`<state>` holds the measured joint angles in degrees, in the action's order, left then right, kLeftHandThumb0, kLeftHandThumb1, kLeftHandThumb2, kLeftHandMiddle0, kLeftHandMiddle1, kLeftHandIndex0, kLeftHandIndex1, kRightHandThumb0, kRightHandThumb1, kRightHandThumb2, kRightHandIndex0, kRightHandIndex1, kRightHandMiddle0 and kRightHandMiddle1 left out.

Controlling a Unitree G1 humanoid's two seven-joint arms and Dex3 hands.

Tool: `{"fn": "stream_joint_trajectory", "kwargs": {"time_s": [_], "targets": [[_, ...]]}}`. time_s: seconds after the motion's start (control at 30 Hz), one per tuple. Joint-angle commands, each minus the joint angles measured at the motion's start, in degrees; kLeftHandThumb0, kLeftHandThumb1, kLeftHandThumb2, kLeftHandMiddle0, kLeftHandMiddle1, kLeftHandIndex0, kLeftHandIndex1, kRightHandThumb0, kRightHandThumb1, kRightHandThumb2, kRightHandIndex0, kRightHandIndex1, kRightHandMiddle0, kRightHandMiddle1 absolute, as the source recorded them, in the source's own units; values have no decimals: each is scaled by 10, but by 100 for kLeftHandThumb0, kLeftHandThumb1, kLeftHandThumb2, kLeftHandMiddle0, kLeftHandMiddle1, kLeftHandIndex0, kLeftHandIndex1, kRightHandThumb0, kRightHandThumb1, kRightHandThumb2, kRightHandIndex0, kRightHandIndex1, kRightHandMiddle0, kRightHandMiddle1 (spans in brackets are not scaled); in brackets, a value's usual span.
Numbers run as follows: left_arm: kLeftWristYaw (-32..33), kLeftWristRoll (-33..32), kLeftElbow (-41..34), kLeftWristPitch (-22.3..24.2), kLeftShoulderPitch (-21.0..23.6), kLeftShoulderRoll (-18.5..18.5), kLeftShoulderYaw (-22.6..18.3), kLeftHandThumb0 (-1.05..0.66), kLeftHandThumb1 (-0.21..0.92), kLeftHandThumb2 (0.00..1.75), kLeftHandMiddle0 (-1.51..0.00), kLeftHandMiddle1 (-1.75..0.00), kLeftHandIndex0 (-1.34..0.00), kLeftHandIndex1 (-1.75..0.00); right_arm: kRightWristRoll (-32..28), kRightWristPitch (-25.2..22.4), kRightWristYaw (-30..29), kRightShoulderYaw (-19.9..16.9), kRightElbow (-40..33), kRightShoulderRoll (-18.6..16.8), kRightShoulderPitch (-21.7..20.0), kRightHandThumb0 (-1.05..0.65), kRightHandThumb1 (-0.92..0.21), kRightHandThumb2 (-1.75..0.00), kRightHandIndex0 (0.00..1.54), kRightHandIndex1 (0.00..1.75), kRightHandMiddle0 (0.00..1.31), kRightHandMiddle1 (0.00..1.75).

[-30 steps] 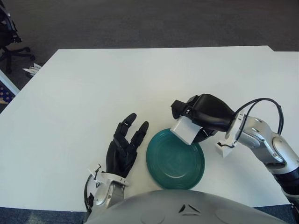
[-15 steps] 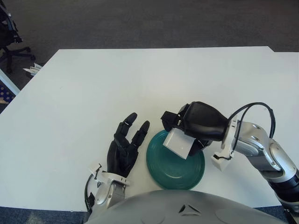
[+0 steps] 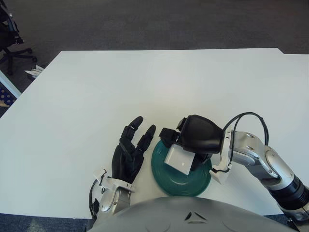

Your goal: Put the charger into the plate.

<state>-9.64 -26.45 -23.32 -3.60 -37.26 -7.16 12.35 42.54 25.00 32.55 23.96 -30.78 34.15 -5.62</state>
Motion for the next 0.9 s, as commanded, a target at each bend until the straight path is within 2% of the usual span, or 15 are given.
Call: {"fn": "stream_joint_trajectory", "kwargs": {"time_s": [0.0, 0.87], "targets": [[11, 7, -6, -7, -5, -9, 4, -99, 92, 102, -60, -2, -6, -93, 6, 4, -5, -10, 4, 1, -4, -43, -47, -112, 109, 175, 49, 175], [19, 10, -14, -6, -8, -4, 10, -101, 92, 102, -61, -2, -8, -92, 43, 10, -29, 9, 44, -19, 18, -42, -54, -104, 96, 175, 44, 175]]}}
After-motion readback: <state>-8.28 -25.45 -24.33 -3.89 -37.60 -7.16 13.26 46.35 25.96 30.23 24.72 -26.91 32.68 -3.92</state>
